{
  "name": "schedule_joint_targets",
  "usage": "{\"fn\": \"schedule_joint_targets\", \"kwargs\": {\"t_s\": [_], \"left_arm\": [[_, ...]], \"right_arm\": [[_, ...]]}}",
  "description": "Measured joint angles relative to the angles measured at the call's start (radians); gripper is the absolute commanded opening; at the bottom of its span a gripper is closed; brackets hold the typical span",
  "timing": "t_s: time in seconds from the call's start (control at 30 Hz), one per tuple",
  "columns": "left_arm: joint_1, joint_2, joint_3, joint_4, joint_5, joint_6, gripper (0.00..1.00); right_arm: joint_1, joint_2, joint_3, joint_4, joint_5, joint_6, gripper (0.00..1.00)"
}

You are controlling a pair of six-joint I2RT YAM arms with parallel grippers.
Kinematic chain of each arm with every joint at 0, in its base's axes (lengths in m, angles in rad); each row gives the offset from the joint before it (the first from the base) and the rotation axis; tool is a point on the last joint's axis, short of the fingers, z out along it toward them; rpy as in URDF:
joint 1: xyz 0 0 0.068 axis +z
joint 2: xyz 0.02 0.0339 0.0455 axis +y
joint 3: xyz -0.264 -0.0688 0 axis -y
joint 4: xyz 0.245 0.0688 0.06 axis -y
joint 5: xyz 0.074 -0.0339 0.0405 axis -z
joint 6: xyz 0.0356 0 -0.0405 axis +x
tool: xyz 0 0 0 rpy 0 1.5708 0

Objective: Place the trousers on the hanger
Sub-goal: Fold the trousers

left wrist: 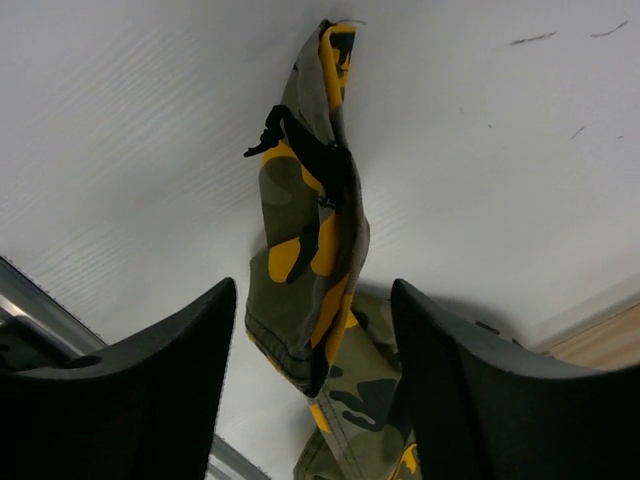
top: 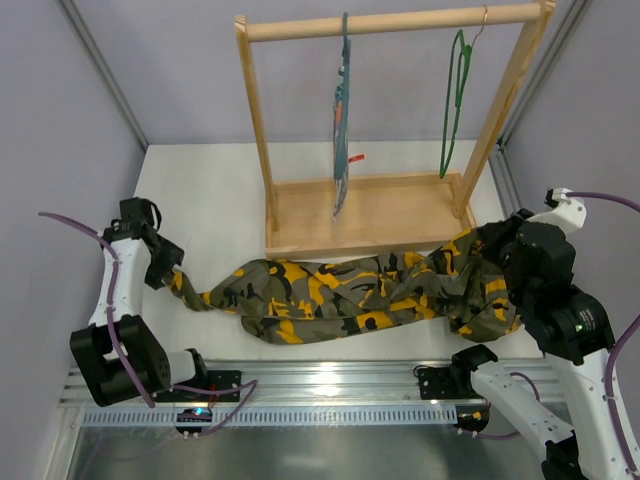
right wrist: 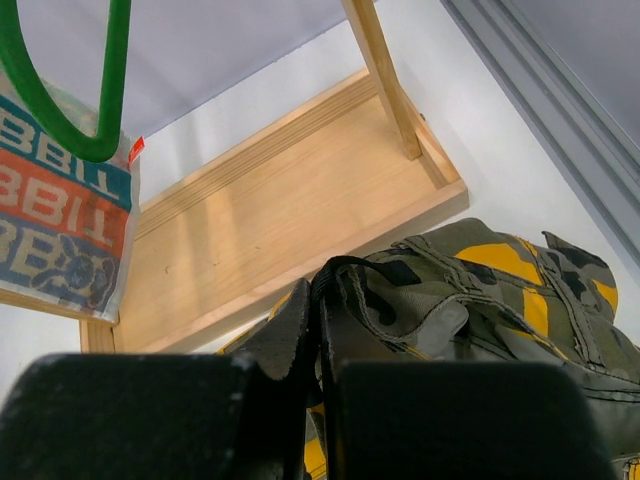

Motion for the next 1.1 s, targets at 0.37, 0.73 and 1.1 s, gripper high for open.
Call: {"fn": "schedule_joint_targets", "kwargs": {"t_s": [0.37, 0.73, 1.1], "left_arm": [[0.002, -0.057, -0.040, 0.341, 0.406, 0.034, 0.00], [0.077, -0.155, 0.027, 0.348, 0.241, 0.150, 0.03], [0.172, -0.071, 0.032, 0.098, -0.012, 0.148, 0.64]], "right_arm": [[0.000, -0.001, 0.002, -0.003, 0.055, -0.004, 0.04], [0.000, -0.011, 0.002, -0.014, 0.088, -0.003, 0.04], [0.000, -0.012, 0.001, -0.013, 0.088, -0.004, 0.04]]}}
